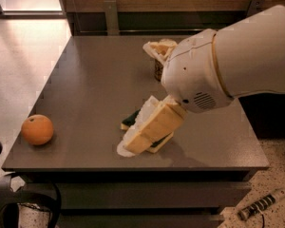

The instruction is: Pick orange

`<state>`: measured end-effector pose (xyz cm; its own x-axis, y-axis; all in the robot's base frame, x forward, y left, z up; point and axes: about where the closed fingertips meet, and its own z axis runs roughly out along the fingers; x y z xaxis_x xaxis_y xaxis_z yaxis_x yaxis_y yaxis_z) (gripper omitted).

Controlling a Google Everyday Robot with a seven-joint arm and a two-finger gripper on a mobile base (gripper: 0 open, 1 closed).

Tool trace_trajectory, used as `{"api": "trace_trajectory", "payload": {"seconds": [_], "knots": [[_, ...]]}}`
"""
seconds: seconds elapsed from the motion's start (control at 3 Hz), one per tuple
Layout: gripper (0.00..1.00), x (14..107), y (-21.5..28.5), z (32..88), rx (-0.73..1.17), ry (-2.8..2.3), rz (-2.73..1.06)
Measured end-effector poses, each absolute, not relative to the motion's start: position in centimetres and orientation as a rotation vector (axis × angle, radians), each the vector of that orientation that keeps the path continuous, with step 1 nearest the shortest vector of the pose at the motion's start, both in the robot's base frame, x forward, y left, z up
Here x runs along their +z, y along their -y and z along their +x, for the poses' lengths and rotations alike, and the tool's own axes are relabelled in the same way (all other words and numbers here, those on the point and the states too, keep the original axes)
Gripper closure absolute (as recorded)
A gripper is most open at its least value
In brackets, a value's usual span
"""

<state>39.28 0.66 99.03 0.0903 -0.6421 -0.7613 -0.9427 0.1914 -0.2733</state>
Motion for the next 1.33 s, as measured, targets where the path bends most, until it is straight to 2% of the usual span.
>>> {"api": "trace_trajectory", "payload": {"seconds": [1.0, 1.33], "knots": [[0.0, 99.6, -3.0, 40.1, 0.396, -1.687, -1.502], [0.0, 96.7, -6.5, 41.9, 0.393, -1.711, -1.537]]}}
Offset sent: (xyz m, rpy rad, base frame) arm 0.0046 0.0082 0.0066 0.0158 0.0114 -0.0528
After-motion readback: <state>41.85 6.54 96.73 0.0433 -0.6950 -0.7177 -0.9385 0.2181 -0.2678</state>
